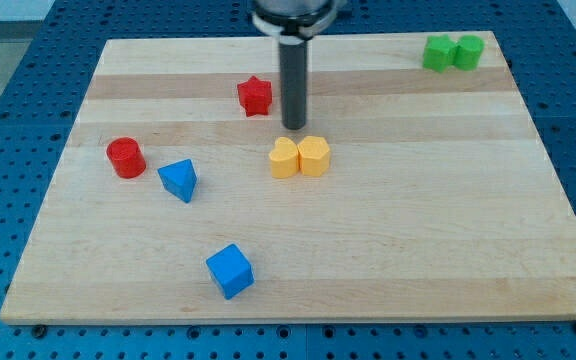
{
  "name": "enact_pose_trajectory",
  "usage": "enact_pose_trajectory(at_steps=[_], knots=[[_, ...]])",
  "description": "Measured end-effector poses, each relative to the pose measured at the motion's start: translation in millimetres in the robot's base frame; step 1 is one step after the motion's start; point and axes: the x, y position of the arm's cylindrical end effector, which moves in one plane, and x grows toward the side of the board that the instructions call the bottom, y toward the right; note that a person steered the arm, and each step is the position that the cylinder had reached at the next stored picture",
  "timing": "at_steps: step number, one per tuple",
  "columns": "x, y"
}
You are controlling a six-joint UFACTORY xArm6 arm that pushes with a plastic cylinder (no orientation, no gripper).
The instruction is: Move the red star above the yellow hexagon
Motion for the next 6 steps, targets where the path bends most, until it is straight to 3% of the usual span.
enact_pose_trajectory(at_steps=[2,3,4,6], knots=[[26.6,-93.1],[7.9,-106.4],[-23.0,-105.5],[-37.2,-56.2]])
